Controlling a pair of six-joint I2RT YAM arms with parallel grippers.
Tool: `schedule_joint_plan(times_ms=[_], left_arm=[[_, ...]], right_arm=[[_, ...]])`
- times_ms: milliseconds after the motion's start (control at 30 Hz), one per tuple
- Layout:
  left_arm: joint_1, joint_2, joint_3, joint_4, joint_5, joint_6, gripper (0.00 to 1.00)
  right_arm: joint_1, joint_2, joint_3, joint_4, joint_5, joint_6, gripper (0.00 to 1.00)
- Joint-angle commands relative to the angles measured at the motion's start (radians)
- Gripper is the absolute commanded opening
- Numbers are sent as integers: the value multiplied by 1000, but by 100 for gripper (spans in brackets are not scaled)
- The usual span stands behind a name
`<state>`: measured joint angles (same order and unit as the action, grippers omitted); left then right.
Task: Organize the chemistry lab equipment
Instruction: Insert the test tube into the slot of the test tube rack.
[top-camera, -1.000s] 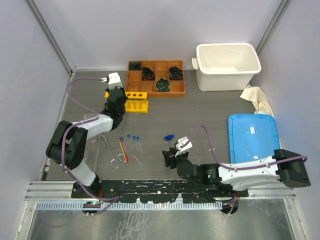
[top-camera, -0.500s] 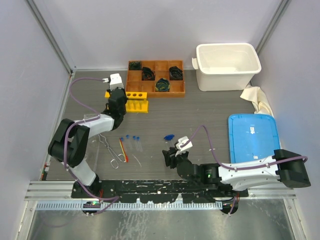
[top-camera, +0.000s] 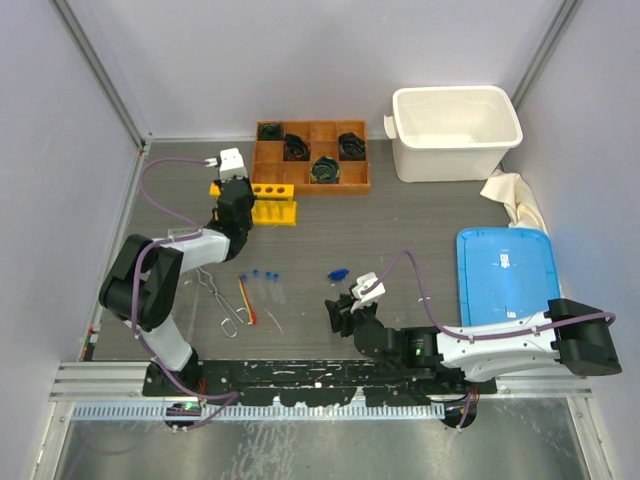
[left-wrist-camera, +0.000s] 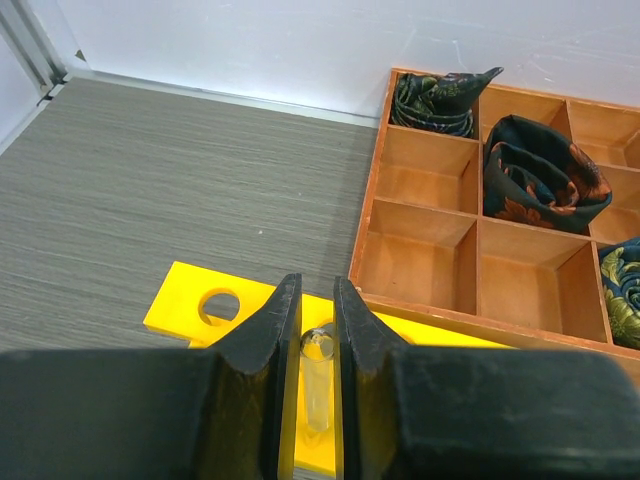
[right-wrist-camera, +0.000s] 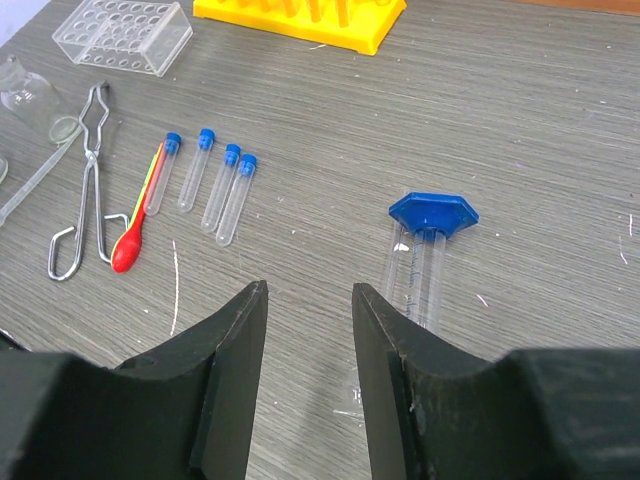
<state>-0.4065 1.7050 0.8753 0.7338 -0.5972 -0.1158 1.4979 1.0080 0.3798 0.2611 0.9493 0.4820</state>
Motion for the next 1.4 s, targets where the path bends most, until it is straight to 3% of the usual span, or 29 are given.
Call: schedule_joint_plan(times_ms=[0,533,1300,1367], left_arm=[[0,12,-29,40,-14,-2,0],[0,-105,-38,24,-13,15,0],[0,10,-27,39,2,-11,0],[0,12,-27,33,4,-17,3]], right_arm=[[-8,-5,-1,37,28,23,46],[-14,31,16,52,1,24,46],[-13,4,-1,34,13,36,46],[-14,4,-2,34,14,38,46]])
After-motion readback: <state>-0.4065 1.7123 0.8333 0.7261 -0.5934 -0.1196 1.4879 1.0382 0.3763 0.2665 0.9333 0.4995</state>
